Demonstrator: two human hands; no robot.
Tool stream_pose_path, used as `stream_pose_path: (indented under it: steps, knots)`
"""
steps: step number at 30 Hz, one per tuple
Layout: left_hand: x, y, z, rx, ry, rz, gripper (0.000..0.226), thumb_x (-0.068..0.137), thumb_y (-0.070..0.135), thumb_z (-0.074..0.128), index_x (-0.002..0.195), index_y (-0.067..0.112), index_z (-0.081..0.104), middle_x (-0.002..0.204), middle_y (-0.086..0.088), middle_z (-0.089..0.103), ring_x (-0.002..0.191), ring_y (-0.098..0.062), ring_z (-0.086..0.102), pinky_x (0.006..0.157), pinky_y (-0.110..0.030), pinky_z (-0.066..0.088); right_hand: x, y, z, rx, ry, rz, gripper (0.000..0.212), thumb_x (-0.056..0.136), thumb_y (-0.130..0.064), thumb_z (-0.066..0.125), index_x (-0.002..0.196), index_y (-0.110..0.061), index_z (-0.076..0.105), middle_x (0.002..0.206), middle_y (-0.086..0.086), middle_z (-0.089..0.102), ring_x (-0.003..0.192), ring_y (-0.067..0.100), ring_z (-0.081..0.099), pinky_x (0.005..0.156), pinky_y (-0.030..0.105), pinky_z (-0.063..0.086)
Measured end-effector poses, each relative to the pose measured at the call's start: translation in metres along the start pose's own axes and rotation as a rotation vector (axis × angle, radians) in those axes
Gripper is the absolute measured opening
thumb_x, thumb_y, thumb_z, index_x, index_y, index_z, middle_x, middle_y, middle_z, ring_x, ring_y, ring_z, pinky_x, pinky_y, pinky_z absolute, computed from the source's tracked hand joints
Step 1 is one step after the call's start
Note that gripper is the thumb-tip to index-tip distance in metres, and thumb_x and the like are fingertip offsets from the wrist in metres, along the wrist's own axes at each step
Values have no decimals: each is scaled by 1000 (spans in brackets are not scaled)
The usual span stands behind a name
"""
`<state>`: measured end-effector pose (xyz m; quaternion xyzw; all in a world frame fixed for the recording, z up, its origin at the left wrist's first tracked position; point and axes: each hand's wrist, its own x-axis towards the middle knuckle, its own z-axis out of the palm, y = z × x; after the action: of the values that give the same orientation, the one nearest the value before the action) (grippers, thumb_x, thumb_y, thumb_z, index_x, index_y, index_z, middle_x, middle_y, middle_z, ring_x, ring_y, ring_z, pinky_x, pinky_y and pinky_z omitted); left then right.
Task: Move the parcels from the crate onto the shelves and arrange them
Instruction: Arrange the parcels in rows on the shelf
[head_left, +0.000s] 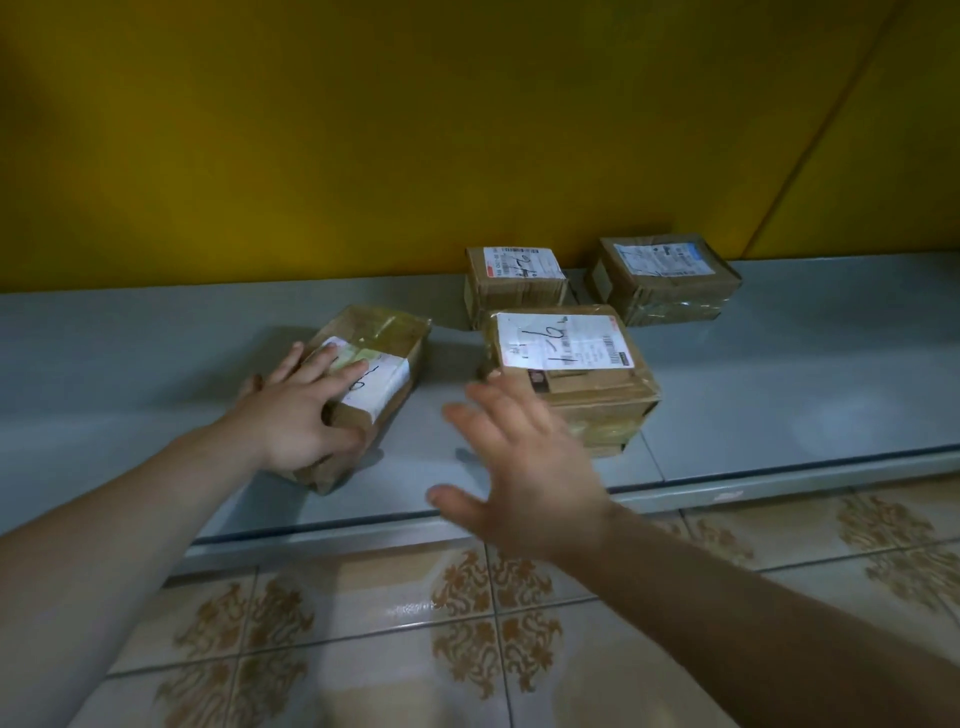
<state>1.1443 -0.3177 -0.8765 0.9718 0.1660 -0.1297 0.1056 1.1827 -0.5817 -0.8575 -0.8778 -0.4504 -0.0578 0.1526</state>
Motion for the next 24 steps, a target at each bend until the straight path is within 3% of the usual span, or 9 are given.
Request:
stream_pose_path:
  steps: [1,3,5,7,9,11,14,19,24]
  knots:
    - [2,-4,-3,10,-6,-8,104,51,80,35,147,55,7,160,18,-12,148,-18,-14,114,-57,6,0,-8,15,62,7,-34,71,81,-66,47,134,-19,55,138,10,55,134,32,46,107,50,43]
    - [7,-16,-7,40,0,-29,83,74,71,42,147,54,9,161,16,-10,149,-19,-11,114,-56,6,6,-17,46,127,-126,3,72,79,-65,46,130,-16,58,131,10,58,126,30,50,102,49,47]
    - [12,-29,-7,98,53,-40,62,94,56,38,148,52,8,162,13,-6,149,-20,-6,116,-56,8,16,-19,66,98,-310,74,77,84,-70,41,141,-19,47,145,12,45,138,32,36,113,51,33]
    - [17,-36,-4,114,106,-77,56,100,43,32,149,50,8,162,13,-3,149,-23,-4,117,-56,7,29,-14,83,-2,-447,120,80,90,-73,36,155,-29,21,164,8,13,151,33,5,123,48,8]
    - [22,-37,0,74,133,-133,59,100,39,36,150,49,7,162,15,-4,149,-25,-4,117,-58,7,40,-11,94,-70,-523,128,84,90,-77,30,157,-38,-2,166,2,-14,150,32,-19,120,48,-11]
    - [29,-38,5,103,169,-131,67,96,49,43,149,49,3,161,15,-6,149,-27,-4,116,-59,8,47,-9,100,-88,-561,127,87,87,-81,28,155,-42,-11,164,0,-25,148,31,-29,117,49,-18]
    - [46,-47,5,139,238,-63,69,95,54,45,150,48,4,162,13,-1,149,-26,-3,116,-60,9,49,-8,103,-62,-555,144,88,85,-83,29,154,-44,-10,164,-3,-24,147,28,-29,116,47,-20]
    - [77,-57,-5,226,299,-25,66,96,48,47,150,47,10,162,14,2,147,-25,-15,114,-60,-5,47,-9,101,-33,-544,154,87,85,-83,28,155,-43,-7,164,-4,-23,147,26,-30,117,46,-21]
    - [103,-50,-9,109,336,-140,66,97,28,54,149,45,18,162,9,11,147,-37,4,109,-73,4,47,-10,102,-14,-535,177,92,79,-87,24,155,-44,-4,164,-6,-21,148,24,-29,118,45,-20]
